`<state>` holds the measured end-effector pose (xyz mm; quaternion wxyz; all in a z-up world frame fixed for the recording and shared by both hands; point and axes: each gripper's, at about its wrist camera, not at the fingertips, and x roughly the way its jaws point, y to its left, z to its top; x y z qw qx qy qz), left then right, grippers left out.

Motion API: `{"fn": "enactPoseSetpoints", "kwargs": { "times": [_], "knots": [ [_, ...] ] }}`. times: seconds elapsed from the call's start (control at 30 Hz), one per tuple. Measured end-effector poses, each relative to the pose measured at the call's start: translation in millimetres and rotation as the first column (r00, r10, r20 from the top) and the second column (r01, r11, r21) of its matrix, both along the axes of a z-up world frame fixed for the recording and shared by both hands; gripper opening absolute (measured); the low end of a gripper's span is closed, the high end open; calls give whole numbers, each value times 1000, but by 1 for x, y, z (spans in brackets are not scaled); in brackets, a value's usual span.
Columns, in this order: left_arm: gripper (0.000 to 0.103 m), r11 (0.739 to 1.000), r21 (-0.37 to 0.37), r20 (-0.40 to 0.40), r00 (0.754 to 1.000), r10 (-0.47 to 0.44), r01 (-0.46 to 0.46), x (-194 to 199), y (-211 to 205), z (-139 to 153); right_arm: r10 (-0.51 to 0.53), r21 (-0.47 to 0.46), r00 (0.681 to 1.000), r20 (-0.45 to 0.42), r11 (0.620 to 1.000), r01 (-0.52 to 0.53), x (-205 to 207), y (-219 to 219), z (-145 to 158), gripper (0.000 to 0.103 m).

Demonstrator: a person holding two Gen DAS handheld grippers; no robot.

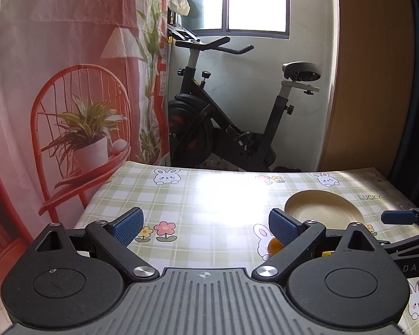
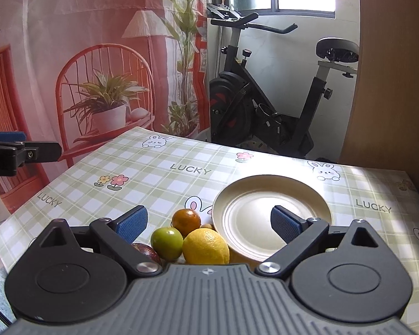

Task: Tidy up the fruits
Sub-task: 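Move the left tool down toward the purple mangosteen beside the fruit pile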

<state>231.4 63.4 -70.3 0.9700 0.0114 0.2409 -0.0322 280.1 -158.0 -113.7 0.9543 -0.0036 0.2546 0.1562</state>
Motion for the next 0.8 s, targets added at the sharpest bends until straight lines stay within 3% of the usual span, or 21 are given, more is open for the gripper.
{"fn": "enactPoseSetpoints", "kwargs": {
  "times": [0.3,0.4,0.53,0.63,0.8],
  "knots": [
    [97,993,-62,-52,993,-101,98,11,-10,-18,63,-21,996,-56,998,-64,-3,10,-12,99],
    [95,996,-62,-112,991,-75,69,21,-7,-26,82,-15,993,-87,996,-84,2,14,-20,99],
    [81,993,-96,-191,978,-84,66,33,1,-35,96,-26,989,-109,995,-100,6,19,-28,99],
    [81,993,-109,-215,973,-78,55,37,5,-40,115,-35,985,-126,992,-120,8,23,-32,99],
    [81,977,-207,-279,954,-106,48,46,13,-53,163,-69,977,-135,983,-173,9,35,-39,98]
  ]
}}
